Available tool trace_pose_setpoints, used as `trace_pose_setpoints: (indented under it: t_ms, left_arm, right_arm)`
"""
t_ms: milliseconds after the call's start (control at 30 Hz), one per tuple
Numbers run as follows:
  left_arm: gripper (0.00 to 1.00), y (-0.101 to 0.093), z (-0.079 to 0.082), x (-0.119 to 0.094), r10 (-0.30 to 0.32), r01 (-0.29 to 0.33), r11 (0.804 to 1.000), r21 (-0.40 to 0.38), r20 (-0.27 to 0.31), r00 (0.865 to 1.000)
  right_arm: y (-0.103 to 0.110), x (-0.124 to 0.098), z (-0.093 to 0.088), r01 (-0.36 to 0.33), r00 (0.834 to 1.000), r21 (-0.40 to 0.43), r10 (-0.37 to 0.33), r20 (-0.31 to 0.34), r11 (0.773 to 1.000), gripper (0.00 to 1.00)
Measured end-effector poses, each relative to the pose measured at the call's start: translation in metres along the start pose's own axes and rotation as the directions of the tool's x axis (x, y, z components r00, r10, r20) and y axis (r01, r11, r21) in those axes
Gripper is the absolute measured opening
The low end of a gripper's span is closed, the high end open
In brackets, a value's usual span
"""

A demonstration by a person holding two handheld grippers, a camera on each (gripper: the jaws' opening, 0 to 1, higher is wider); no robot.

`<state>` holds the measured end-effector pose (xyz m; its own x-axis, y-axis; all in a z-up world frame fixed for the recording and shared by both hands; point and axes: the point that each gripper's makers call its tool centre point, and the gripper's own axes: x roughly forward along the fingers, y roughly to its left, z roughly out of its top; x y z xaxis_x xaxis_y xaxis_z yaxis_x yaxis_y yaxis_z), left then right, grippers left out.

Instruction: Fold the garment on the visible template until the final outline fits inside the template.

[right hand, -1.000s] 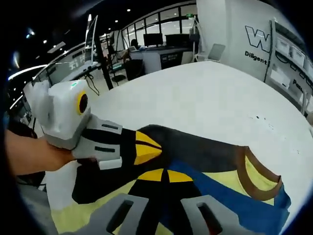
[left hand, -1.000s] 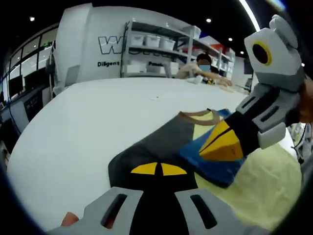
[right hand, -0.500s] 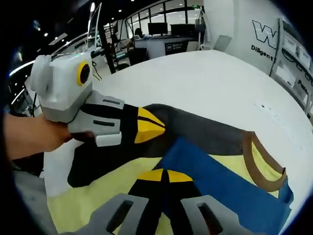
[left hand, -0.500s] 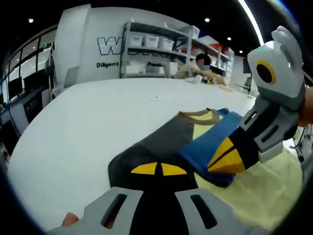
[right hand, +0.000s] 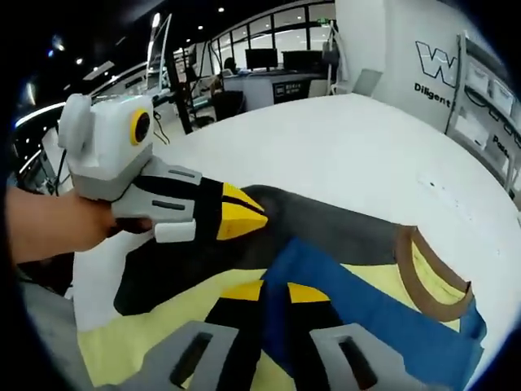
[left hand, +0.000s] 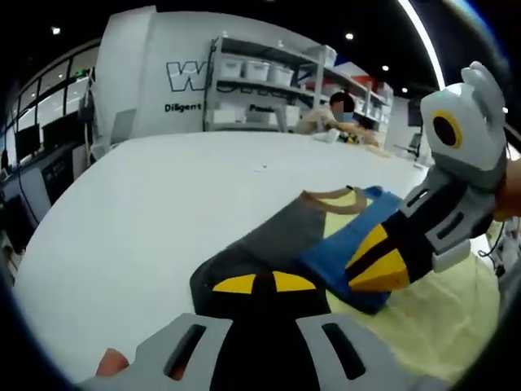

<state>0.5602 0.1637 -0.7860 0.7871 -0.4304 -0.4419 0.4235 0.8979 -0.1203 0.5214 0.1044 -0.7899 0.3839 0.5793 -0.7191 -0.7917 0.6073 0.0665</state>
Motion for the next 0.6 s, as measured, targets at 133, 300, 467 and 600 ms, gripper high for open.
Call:
trace_pose_setpoints:
  t_ms: [133, 300, 467, 600]
  left_arm:
    - [0.14, 0.004, 0.003, -0.005, 0.012, -0.012, 1.000, -0.018, -0.001, 1.000]
    - [0.18, 0.010, 0.008, -0.017, 0.023, -0.023, 0.999, -0.039, 0.009, 1.000]
    - [0.20, 0.015, 0.016, -0.031, 0.033, -0.031, 0.999, -0.045, 0.030, 0.999]
    - [0.20, 0.018, 0.019, -0.039, 0.038, -0.036, 0.998, -0.042, 0.036, 0.999]
  right_arm:
    - [-0.002, -0.005, 0.006, 0.003, 1.000, -0.002, -0.003, 0.015, 1.000, 0.05]
    - [-0.003, -0.012, 0.012, 0.007, 0.999, -0.006, -0.007, 0.034, 1.000, 0.05]
    - [-0.006, -0.019, 0.015, 0.013, 0.999, -0.007, -0.013, 0.048, 1.000, 0.06]
    - [-0.005, -0.025, 0.016, 0.015, 0.998, -0.008, -0.015, 0.059, 1.000, 0.07]
